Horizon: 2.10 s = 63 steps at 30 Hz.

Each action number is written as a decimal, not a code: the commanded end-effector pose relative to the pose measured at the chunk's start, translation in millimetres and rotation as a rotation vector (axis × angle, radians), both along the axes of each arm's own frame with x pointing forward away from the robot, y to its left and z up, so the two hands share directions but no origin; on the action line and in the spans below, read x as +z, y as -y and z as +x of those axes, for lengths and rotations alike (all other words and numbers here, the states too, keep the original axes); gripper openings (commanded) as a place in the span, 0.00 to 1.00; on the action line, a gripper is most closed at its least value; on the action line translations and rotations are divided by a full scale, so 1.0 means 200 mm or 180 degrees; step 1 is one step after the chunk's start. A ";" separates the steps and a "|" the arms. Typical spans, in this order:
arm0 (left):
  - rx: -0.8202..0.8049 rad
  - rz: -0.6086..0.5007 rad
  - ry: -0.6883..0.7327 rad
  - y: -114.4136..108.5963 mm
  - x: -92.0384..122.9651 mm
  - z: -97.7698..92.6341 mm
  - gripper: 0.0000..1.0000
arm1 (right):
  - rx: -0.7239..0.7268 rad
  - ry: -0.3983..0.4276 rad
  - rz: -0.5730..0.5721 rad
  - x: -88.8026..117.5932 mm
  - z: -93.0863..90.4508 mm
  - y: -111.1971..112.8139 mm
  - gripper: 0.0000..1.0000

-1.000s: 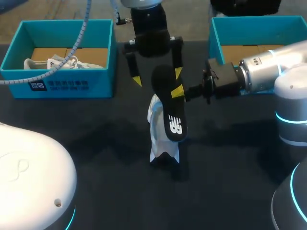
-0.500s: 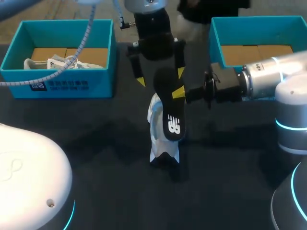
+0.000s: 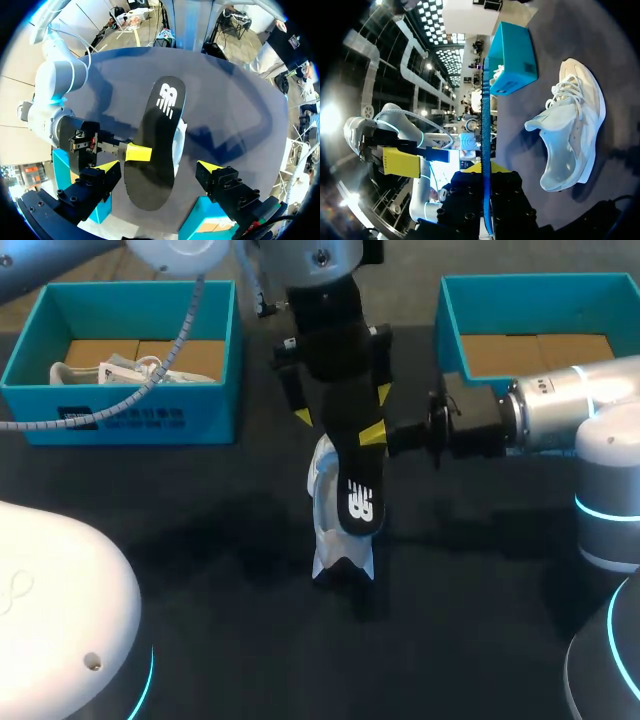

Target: Take the shoe out of the shoebox, open the shoe tongue, remove and reinsert the insole, then place the shoe into the shoebox

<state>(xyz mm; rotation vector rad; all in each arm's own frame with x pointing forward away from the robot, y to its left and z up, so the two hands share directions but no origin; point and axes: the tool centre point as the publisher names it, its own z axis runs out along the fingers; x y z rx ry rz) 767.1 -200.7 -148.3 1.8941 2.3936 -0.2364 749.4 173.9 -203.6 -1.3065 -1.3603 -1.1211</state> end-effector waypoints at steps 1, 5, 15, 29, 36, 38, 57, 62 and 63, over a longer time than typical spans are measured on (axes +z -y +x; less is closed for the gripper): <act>0.0000 -0.0011 0.0008 -0.01 -0.01 0.00 1.00 | -0.0018 -0.0004 -0.0006 0.00 -0.01 0.00 0.00; 0.0000 -0.0011 0.0008 -0.01 -0.01 0.00 1.00 | -0.0032 -0.0009 -0.0006 0.00 -0.02 0.01 0.00; 0.0000 -0.0011 0.0008 -0.01 -0.01 0.00 1.00 | -0.0061 0.0013 0.0022 0.01 -0.03 0.03 0.00; -0.0125 -0.1336 0.0126 0.00 0.00 0.00 1.00 | -0.0180 0.0035 -0.0011 0.04 -0.02 0.12 0.00; -0.0207 -0.1846 0.0195 0.01 -0.02 0.00 1.00 | -0.0234 0.0035 -0.0033 0.06 -0.01 0.17 0.00; -0.0230 -0.1969 0.0218 0.01 -0.03 0.00 1.00 | -0.0244 0.0024 -0.0045 0.07 -0.01 0.19 0.00; -0.0308 -0.2992 0.0597 0.05 -0.03 0.04 1.00 | -0.0291 -0.0025 -0.0060 0.13 0.03 0.30 0.00; -0.0329 -0.3179 0.0635 0.06 -0.04 0.05 1.00 | -0.0212 -0.0040 -0.0005 0.16 0.03 0.29 0.00; -0.0365 -0.3200 0.0698 0.06 -0.04 0.05 1.00 | -0.0211 -0.0039 0.0014 0.17 0.03 0.29 0.00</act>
